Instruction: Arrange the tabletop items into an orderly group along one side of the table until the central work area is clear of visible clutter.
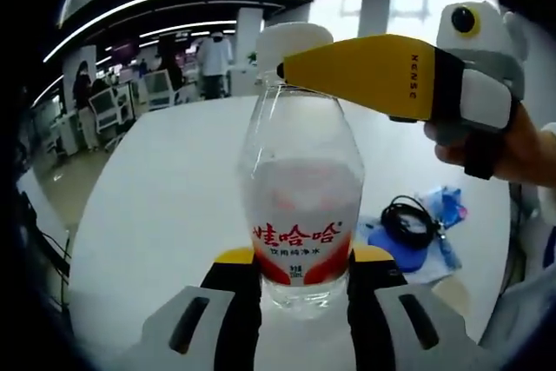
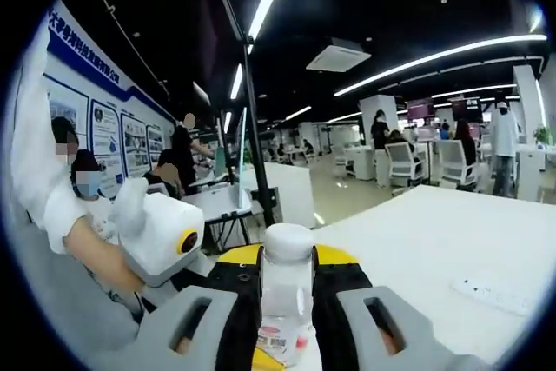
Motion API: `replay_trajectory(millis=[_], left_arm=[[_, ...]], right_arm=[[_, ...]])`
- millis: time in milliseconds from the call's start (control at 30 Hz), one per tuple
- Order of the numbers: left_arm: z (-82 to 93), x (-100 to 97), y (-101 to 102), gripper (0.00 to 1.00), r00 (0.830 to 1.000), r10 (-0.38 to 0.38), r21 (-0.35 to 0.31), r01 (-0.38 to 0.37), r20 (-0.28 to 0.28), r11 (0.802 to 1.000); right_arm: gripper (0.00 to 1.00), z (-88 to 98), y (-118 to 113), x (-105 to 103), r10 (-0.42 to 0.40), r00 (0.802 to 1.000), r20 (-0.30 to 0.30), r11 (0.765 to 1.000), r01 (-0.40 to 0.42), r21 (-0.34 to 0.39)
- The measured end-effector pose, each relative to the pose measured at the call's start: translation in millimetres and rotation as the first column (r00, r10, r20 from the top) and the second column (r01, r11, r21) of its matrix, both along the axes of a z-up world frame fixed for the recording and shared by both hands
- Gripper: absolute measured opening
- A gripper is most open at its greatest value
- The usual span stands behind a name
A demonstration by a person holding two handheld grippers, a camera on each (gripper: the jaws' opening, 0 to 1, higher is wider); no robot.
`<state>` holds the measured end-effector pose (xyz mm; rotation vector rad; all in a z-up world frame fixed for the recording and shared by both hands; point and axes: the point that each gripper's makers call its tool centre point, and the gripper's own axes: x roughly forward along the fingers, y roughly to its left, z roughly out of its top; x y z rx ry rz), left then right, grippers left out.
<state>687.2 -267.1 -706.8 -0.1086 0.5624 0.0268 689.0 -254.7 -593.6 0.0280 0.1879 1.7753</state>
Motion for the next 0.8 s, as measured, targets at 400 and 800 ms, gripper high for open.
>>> replay_trajectory(millis=[400,800], left_arm=[[-14.9,20.9,9.2,0.35,0.989,0.147,0.009,-0.147,0.002,0.989],[-46.5,28.5,17.3,0.35,0.971,0.237,0.026,-0.236,-0.033,0.971]], right_arm=[[0.17,-11.1,9.2,-3.6,0.186,0.98,0.065,0.983,-0.186,-0.008],[0.17,-37.5,11.8,7.0,0.286,0.958,0.035,0.958,-0.286,0.008]])
